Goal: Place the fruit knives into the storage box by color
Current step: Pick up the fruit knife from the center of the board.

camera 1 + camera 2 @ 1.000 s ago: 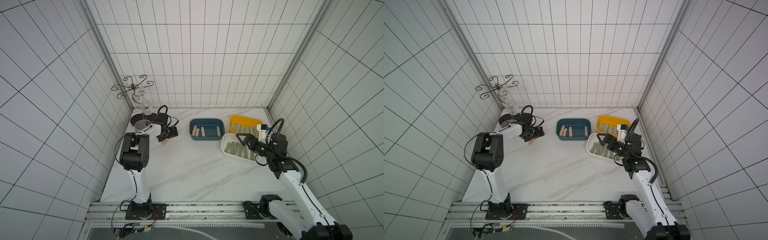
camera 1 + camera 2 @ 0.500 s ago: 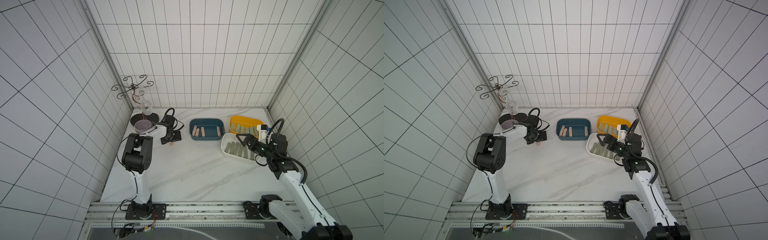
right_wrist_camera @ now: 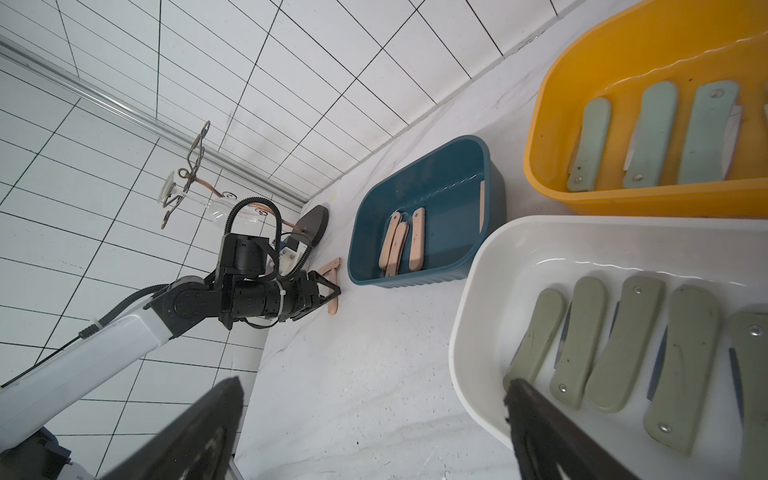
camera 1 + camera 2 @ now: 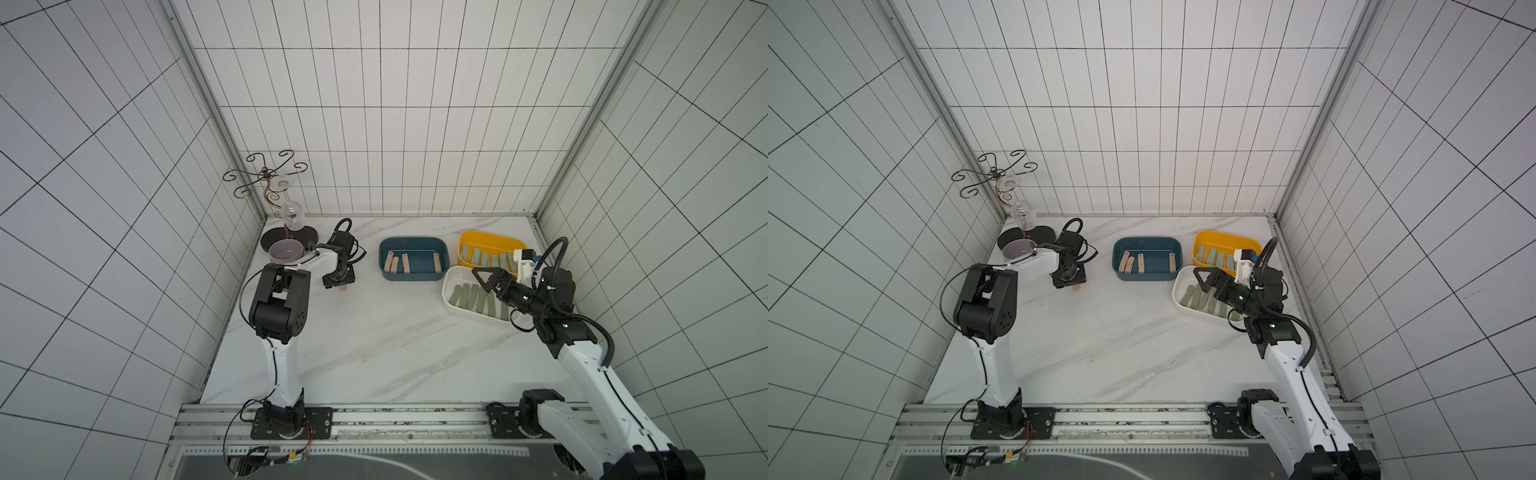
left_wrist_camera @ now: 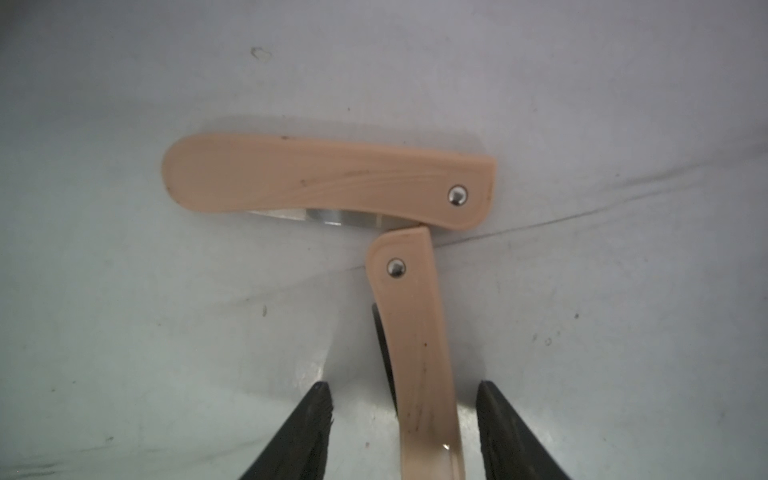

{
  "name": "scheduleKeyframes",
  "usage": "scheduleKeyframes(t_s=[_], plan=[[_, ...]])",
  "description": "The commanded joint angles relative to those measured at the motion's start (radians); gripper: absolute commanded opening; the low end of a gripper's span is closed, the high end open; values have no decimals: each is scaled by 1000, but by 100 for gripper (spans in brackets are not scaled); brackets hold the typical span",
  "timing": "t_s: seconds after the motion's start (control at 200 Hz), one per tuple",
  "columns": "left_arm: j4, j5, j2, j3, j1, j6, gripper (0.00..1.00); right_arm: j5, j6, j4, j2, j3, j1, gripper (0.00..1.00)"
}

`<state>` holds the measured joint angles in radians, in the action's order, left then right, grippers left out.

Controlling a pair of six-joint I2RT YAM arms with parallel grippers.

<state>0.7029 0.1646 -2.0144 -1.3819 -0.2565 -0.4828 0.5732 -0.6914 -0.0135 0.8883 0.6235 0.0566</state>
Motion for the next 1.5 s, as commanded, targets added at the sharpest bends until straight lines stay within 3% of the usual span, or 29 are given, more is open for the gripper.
scheduleKeyframes(t_s=[0.0,0.585,1.18,1.499], plan=[[-5,24,-25,-17,-14,-26,53,16,4,30,1,-42,-12,100],[-23,11,-11,24,-22,-54,24,24,11,28,-9,-54,-25,100],[-49,-75,137,73,-22,-25,19,17,7,24,-10,-48,-32,100],[-56,-190,263,47,-50,-16,19,11,24,9,5,-35,-41,100]])
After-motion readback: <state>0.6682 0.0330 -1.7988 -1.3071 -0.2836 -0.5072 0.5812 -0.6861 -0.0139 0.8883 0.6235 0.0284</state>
